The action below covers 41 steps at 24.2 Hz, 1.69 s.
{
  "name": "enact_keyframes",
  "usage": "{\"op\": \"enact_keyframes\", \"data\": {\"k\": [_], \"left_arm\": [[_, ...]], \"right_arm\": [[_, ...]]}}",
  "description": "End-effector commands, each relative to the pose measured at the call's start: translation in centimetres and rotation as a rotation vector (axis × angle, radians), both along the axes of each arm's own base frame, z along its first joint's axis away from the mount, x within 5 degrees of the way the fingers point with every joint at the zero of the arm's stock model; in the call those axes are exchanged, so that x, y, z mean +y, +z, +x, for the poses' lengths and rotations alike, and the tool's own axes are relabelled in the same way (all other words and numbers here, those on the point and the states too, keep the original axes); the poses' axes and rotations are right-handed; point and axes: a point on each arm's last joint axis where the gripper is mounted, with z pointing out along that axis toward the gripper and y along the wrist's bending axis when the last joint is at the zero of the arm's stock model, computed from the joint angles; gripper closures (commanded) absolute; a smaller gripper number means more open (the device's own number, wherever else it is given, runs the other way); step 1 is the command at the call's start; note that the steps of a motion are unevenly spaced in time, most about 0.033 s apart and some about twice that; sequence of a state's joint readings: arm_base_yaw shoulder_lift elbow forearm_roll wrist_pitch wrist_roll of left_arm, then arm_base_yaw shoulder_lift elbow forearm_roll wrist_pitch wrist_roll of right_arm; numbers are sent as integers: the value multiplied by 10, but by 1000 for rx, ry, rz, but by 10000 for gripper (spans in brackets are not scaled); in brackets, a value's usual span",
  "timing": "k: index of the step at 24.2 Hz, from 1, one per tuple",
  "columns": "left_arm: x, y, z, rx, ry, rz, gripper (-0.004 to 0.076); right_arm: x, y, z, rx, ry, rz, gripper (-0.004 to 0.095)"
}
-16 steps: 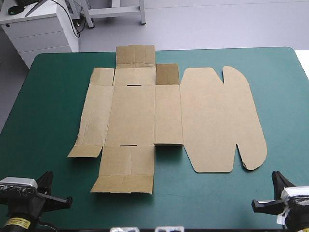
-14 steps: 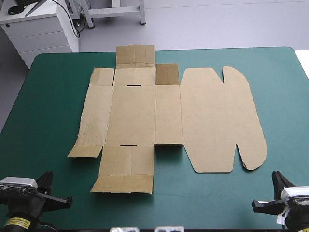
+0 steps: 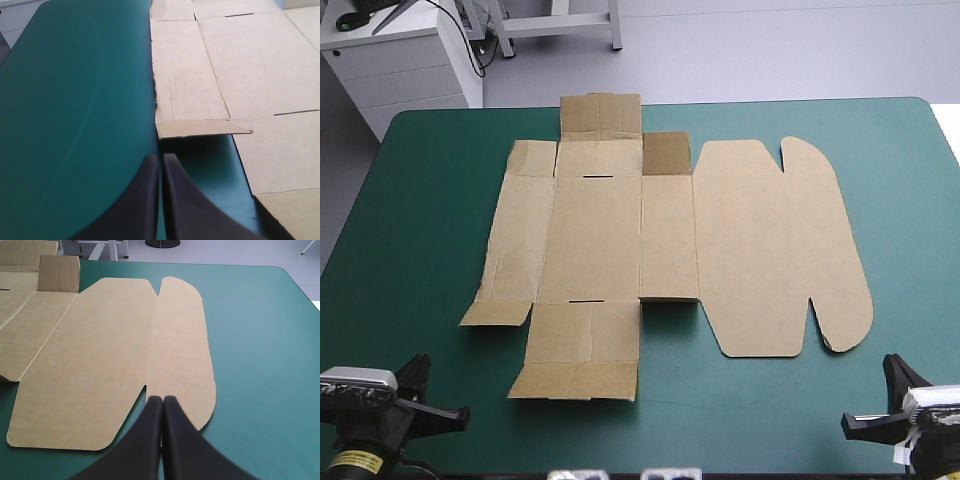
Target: Fold the box
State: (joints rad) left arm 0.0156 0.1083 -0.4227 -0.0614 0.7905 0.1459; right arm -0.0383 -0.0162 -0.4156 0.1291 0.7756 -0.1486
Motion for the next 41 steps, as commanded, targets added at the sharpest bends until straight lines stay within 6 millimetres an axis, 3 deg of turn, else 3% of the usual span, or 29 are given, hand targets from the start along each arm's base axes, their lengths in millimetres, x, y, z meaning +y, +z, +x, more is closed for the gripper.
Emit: {"op": "enact_keyframes", "data": {"k": [1,6,10,14,18,24,33,41], "left_arm": [[-1,11,3,-76,-6,-17,715],[0,20,9,-73,-5,-17,715],[1,45,30,-24,5,9,715],[4,74,83,99,16,52,715],[4,84,128,207,11,33,715],[13,76,166,338,67,-61,706],[58,57,222,477,51,-367,706],[87,14,282,739,3,-500,706]], "right_arm": [[0,17,-6,-126,-10,-8,927],[0,17,-6,-126,-10,-8,927],[0,17,-6,-126,-10,-8,927],[0,17,-6,-126,-10,-8,927],[0,17,-6,-126,-10,-8,927],[0,17,-6,-126,-10,-8,927],[0,17,-6,-126,-10,-8,927],[0,17,-6,-126,-10,-8,927]]}}
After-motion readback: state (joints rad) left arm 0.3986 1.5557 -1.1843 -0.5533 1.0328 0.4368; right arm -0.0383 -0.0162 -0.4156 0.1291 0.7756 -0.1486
